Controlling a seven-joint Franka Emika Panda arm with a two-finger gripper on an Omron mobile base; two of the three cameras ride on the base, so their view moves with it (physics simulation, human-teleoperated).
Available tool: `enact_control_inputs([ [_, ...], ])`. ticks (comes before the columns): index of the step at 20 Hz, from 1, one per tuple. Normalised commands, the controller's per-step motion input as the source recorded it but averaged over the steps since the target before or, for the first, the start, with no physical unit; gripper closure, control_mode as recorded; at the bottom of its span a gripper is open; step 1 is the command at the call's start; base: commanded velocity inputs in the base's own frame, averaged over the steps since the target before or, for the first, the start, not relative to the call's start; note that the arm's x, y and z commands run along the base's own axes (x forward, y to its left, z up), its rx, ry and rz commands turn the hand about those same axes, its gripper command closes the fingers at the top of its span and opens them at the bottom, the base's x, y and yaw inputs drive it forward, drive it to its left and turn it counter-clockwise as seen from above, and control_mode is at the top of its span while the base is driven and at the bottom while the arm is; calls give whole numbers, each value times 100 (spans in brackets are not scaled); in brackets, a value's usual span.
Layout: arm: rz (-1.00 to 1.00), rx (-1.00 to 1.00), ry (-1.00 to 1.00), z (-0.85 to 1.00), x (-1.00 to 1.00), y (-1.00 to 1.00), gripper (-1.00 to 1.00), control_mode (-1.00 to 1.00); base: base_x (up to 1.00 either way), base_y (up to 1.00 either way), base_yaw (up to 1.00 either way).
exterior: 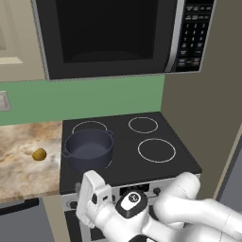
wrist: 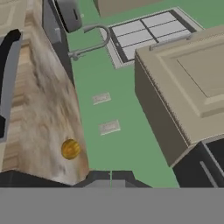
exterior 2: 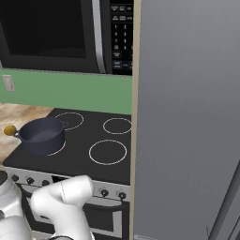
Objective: Turn on the burner for the pot on the stove. Wait thirty seconds for the pot to heat up. Then add the squash to the pot.
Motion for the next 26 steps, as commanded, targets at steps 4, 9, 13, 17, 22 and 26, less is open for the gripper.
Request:
enact_control_inputs([
  [4, -2, 23, 3, 61, -51, 11, 100, -100, 0, 0, 0],
  [9, -6, 15, 14, 65, -17, 15, 100, -100, 0, 0, 0],
  [13, -4, 9, 17, 69, 0, 13, 100, -100, 0, 0, 0],
  [17, -1, 0, 16, 65, 0, 17, 100, -100, 0, 0, 0],
  [22, -2, 5, 18, 41, -4, 34, 100, -100, 0, 0, 0],
  [26, -8, 23, 25, 11, -3, 51, 100, -100, 0, 0, 0],
])
